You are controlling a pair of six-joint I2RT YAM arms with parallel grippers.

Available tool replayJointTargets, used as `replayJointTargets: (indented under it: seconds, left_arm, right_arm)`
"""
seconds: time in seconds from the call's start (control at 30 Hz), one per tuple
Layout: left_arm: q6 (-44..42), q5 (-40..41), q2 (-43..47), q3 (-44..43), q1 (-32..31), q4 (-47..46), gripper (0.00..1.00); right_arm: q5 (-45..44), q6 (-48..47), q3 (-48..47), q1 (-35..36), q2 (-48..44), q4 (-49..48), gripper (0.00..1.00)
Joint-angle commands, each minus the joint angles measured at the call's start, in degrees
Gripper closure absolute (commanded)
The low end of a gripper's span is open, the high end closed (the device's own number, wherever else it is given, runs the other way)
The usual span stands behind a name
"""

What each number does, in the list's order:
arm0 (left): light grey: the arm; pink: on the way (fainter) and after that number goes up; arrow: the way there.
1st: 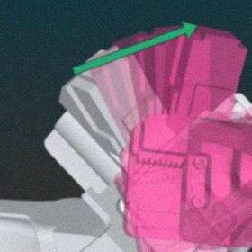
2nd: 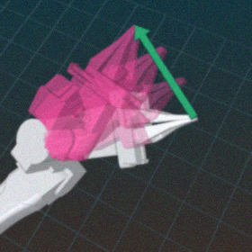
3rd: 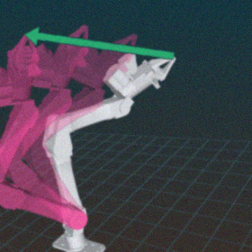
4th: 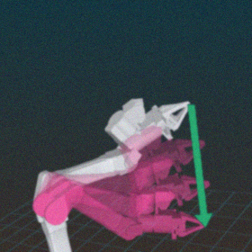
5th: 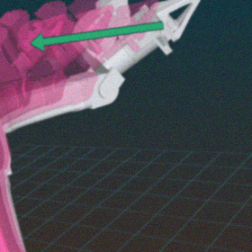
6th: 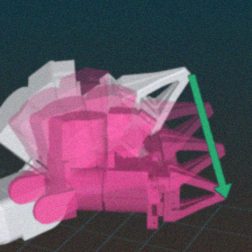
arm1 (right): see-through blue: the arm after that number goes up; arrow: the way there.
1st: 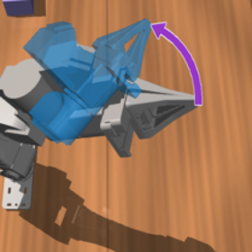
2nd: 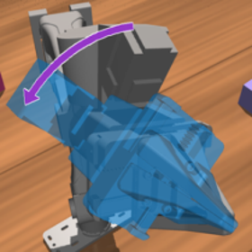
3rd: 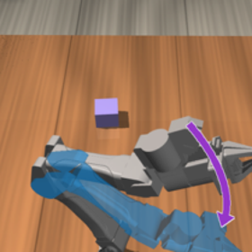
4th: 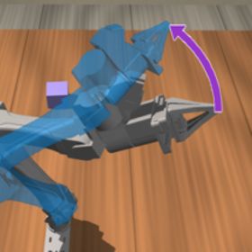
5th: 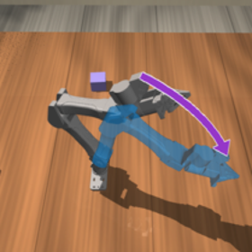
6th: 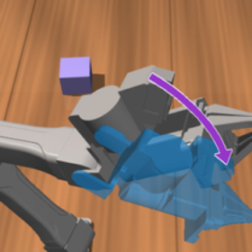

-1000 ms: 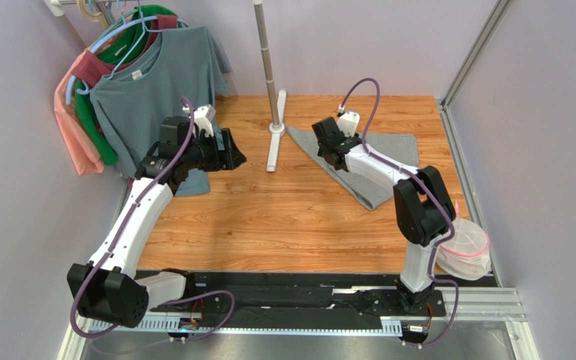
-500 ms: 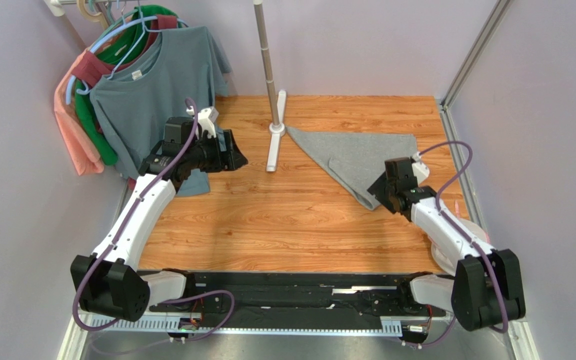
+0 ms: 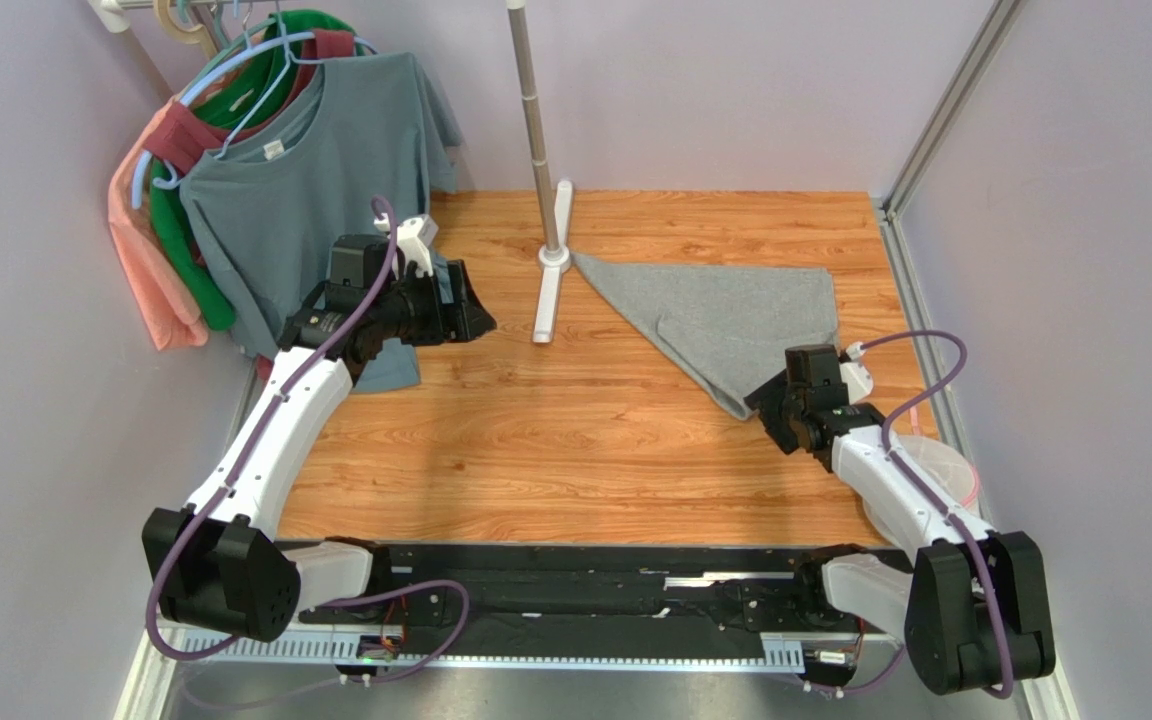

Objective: Fold the napkin, place the utensils inside, and roll it up
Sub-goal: Fold the napkin

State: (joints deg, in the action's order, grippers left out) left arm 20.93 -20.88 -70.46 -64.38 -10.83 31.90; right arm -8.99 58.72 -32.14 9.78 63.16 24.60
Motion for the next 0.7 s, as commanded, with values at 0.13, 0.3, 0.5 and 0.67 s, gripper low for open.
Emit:
replayJointTargets:
  seconds: [0.13,0.3,0.5,0.67]
  left_arm:
    - [0.43,-0.39,-0.12,-0.13,0.20,-1.75,0.14]
    - [0.43,-0.47,-0.03,-0.13,0.28,-1.75,0.14]
    - [0.52,-0.74,-0.21,-0.13,0.28,-1.75,0.14]
    - [0.52,-0.82,-0.21,-0.13,0.20,-1.67,0.15]
  right_arm:
    - [0.91,1.84,1.20,-1.34,2.32,-8.60,0.45]
    - [-0.41,1.40,1.55,-1.43,4.08,-9.74,0.47]
    - [-0.76,1.49,1.73,-1.52,6.71,-12.03,0.49]
    - [-1.64,1.22,1.73,-1.52,8.12,-12.56,0.56]
